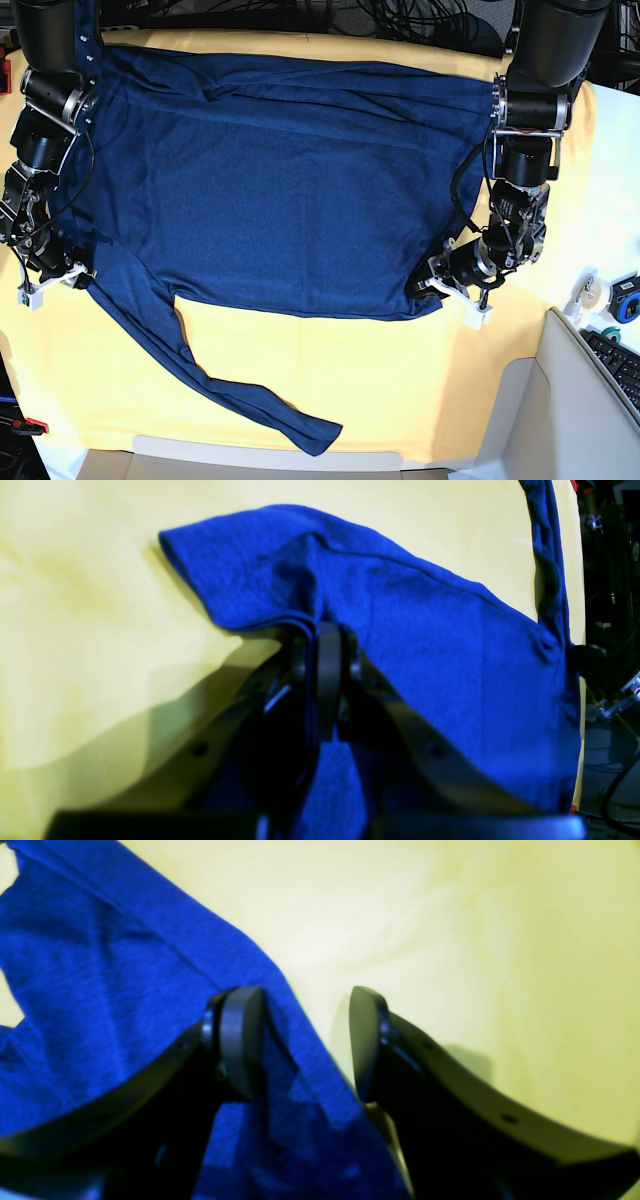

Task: Fold the T-shirt properly
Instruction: 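Lower both grippers to the shirt's side edges and grasp them, then lift the side edges and fold them toward the collar with both grippers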

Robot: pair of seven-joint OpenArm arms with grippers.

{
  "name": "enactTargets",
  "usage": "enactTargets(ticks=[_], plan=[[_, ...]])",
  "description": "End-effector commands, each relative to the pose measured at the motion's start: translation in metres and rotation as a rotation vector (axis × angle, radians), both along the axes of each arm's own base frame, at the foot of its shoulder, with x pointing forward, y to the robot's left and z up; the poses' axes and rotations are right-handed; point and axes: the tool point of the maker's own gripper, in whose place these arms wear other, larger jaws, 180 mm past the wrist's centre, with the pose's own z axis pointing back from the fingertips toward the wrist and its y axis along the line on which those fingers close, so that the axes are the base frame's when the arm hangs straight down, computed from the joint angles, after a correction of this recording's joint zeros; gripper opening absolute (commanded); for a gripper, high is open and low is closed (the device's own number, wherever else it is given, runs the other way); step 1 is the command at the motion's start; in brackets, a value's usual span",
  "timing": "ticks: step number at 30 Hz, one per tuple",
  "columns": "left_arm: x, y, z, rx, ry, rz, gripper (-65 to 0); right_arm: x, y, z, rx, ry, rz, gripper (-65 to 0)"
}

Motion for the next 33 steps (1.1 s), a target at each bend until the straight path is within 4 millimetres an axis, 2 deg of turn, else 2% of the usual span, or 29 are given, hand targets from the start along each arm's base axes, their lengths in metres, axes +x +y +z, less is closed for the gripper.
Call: enactTargets(ticks=[1,12,13,15,18,22,26,33], plan=[[0.013,0.003,0.017,0.003,-0.046,0.0,-65.0,0.002,0.0,0.005,-0.006,0.012,0.012,-38.5],[0.012,0.003,0.016,0.003,-0.045,0.0,-65.0,-0.001,0.025,-0.013,0.03,0.033,0.038,-39.8],[0.012,0.003,0.016,0.003,-0.045,0.0,-65.0,0.0,0.026,-0.013,0.032,0.032,0.04,-41.8],[0.012,0.003,0.016,0.003,-0.045,0.0,-65.0,0.0,0.029,-0.014,0.037,0.033,0.042,-49.8],[0.012,0.003,0.016,0.003,-0.045,0.0,-65.0,-0.001,0.031,-0.016,0.038,0.038,0.045,-64.8],[0.012,0.003,0.016,0.003,-0.045,0.0,-65.0,-0.004,0.041,-0.024,0.043,0.051,0.063,-65.0],[0.015,0.004,0.02,-0.001,-0.053,0.003,-65.0,-0.001,0.048,-0.014,-0.034,0.029,0.124,-65.0],[0.015,0.004,0.022,-0.001,-0.051,0.0,-65.0,-0.003,0.044,0.025,-0.169,-0.071,0.168,-65.0]])
